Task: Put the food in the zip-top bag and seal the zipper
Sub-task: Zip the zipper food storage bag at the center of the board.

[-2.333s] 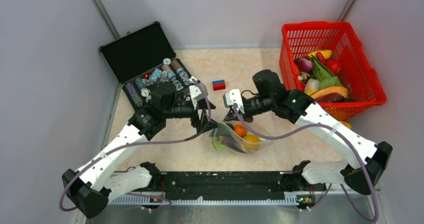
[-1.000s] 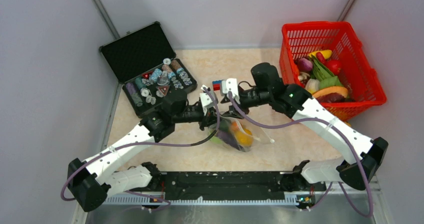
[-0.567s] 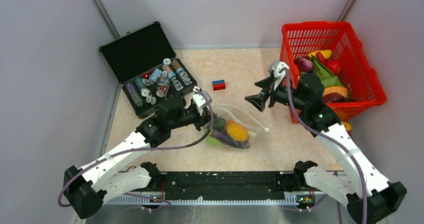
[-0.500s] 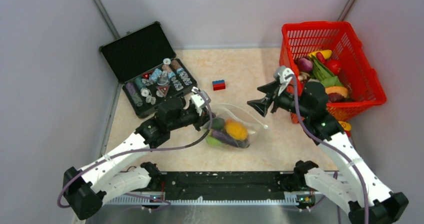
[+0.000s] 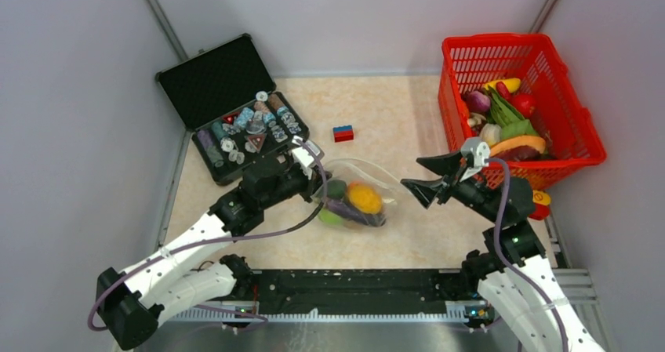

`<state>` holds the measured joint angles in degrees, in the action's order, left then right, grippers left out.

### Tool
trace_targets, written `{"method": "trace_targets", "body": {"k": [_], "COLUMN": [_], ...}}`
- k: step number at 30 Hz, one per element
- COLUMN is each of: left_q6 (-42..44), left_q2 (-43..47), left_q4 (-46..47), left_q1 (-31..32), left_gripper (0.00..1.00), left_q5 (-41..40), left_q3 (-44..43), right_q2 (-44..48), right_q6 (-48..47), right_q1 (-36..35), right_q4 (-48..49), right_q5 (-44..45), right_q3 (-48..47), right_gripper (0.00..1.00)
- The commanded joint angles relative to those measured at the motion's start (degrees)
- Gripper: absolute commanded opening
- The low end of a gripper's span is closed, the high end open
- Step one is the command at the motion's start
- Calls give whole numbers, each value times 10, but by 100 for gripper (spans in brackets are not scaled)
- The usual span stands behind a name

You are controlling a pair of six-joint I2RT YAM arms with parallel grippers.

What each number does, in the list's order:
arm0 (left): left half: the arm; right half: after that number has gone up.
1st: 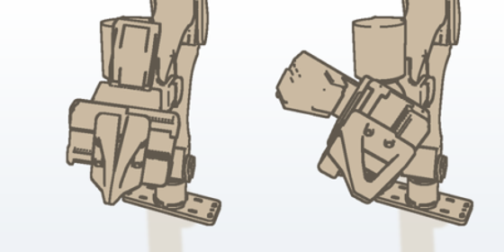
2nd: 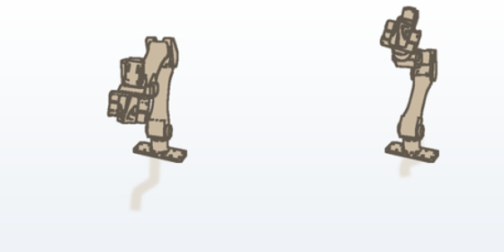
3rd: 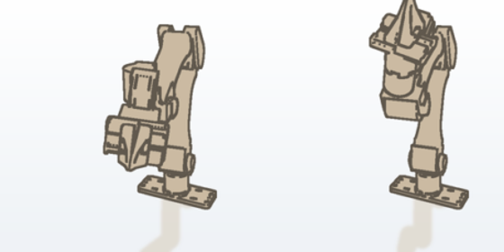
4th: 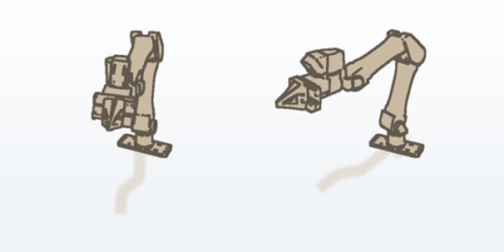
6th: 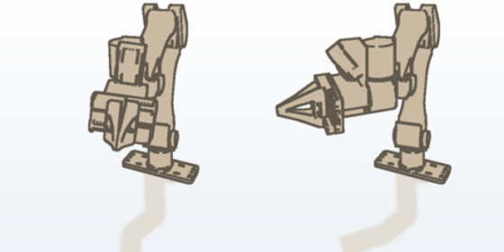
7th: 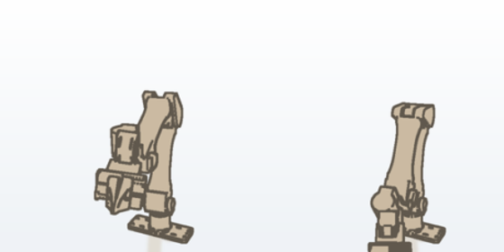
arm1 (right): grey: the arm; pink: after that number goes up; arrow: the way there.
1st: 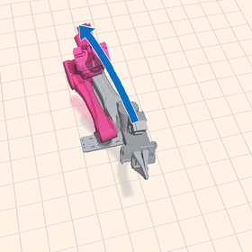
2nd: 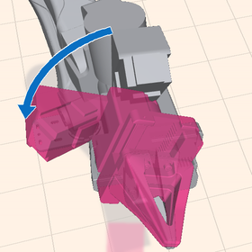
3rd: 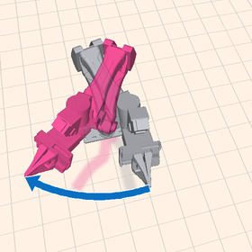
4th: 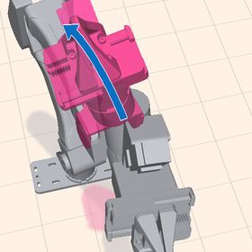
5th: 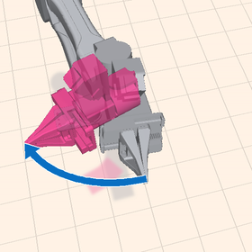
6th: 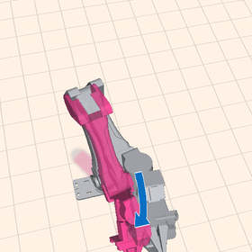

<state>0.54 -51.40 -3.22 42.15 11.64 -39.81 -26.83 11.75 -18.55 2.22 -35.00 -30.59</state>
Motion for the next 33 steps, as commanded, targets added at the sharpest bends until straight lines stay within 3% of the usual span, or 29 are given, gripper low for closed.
{"method": "trace_targets", "body": {"k": [1, 5, 10, 17, 22, 28, 33], "left_q6": [-4, -4, -4, -18, -11, 9, 10], "left_q2": [22, 24, 25, 50, 69, 75, 72], "left_q4": [44, 44, 53, 72, 97, 105, 105], "left_q1": [-1, -1, -1, -2, -2, -2, -2], "left_gripper": [0, 0, 0, 0, 0, 0, 0], "left_q5": [-31, -70, -106, -139, -127, -119, -94], "left_q3": [5, 10, 27, 56, 74, 76, 74], "right_q2": [16, 20, -13, -22, -86, -140, -170], "right_q6": [53, 41, 62, 7, -12, -16, -37], "right_q1": [8, 8, 9, 9, 9, 8, 8], "right_q4": [77, 100, 262, 295, 305, 364, 379], "right_q5": [-10, -49, -30, -26, -56, -77, -149], "right_q3": [3, 38, 134, 168, 162, 165, 154], "right_gripper": [71, 71, 70, 70, 69, 62, 52]}}
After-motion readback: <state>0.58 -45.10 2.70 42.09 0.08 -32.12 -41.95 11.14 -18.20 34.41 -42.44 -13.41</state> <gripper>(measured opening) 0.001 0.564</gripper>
